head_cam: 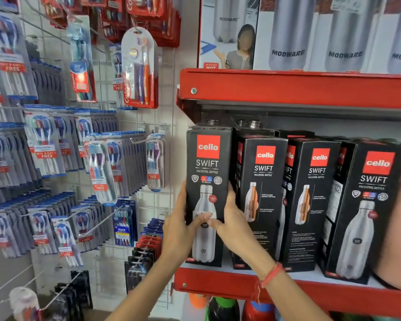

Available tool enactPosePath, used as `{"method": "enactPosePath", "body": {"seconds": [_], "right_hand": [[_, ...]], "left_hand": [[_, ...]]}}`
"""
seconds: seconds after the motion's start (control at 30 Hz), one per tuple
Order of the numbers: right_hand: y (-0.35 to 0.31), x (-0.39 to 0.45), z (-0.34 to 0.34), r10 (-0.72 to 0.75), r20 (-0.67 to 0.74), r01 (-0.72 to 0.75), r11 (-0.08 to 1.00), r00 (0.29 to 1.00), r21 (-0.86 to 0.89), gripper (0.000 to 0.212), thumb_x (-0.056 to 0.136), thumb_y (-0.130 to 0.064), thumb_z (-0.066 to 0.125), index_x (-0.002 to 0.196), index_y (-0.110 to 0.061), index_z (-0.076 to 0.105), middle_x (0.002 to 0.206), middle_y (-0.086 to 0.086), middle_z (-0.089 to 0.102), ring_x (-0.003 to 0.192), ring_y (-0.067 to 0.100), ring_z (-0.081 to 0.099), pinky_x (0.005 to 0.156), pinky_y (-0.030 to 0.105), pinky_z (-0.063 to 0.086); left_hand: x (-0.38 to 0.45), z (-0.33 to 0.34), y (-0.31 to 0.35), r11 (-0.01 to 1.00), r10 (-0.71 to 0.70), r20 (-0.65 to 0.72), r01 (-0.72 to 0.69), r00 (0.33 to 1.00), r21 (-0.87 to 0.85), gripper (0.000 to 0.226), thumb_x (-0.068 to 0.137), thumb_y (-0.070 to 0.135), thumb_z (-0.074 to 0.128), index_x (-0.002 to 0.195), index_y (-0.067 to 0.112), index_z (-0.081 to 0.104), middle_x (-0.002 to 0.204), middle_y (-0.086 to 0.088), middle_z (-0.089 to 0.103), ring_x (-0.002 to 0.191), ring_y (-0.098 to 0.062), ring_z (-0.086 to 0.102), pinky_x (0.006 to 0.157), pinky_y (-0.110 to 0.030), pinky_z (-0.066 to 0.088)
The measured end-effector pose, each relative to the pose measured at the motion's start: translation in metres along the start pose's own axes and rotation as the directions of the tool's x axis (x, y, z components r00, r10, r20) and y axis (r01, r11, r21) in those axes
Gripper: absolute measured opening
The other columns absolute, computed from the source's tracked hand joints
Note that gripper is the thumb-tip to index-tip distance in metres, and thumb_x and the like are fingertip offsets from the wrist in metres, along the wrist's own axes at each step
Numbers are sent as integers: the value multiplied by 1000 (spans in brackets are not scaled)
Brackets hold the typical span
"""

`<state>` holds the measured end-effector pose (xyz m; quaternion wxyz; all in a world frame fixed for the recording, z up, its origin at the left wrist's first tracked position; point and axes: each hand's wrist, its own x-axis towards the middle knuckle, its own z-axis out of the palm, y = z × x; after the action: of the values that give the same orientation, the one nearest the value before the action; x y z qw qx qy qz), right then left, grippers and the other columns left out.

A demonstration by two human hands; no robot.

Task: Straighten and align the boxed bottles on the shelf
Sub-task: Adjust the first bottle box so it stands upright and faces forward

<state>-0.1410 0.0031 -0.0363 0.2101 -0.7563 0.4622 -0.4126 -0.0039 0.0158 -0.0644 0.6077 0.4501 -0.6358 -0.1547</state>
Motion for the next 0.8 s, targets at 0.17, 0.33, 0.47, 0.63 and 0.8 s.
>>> {"method": "enactPosePath", "body": {"seconds": [0.17,0.33,0.47,0.63,0.8], "right_hand": [[15,-3,8,9,-40,-8,999,999,32,96,89,-13,62,150,-27,-11,147,-10,35,137,12,36,97,13,27],[9,-14,3,-114,-202,51,954,973,-295,75,88,-22,65,150,-20,24,123,6,65,108,20,64,90,28,51],[14,-25,-12,-439,-582,135,861,684,-490,47,90,-23,63,133,-9,52,122,9,62,109,23,59,94,33,50],[18,-15,-10,-125,-574,-204,857,809,-474,96,82,-49,63,152,-13,9,154,26,16,121,42,42,91,50,50],[26,-43,-42,-54,-537,-140,939,842,-314,104,83,-34,68,147,-44,-14,154,25,8,130,44,29,100,53,42]], "left_hand": [[-2,12,-12,996,-7,-38,10,999,91,89,86,27,72,144,56,11,91,43,62,73,-13,68,67,-24,55],[-4,10,-17,997,-47,-57,50,997,57,90,84,38,71,147,54,9,111,30,63,86,3,68,77,-20,55],[-6,7,-19,996,-81,-47,83,996,30,84,80,44,71,145,55,19,137,26,51,126,0,50,99,-26,48],[-7,6,-12,992,-41,-242,68,969,103,61,85,42,65,140,30,39,141,7,47,130,-9,43,107,-43,44],[-33,34,35,992,78,-240,-52,968,113,45,90,31,65,131,24,49,127,11,46,124,-8,42,105,-38,42]]}}
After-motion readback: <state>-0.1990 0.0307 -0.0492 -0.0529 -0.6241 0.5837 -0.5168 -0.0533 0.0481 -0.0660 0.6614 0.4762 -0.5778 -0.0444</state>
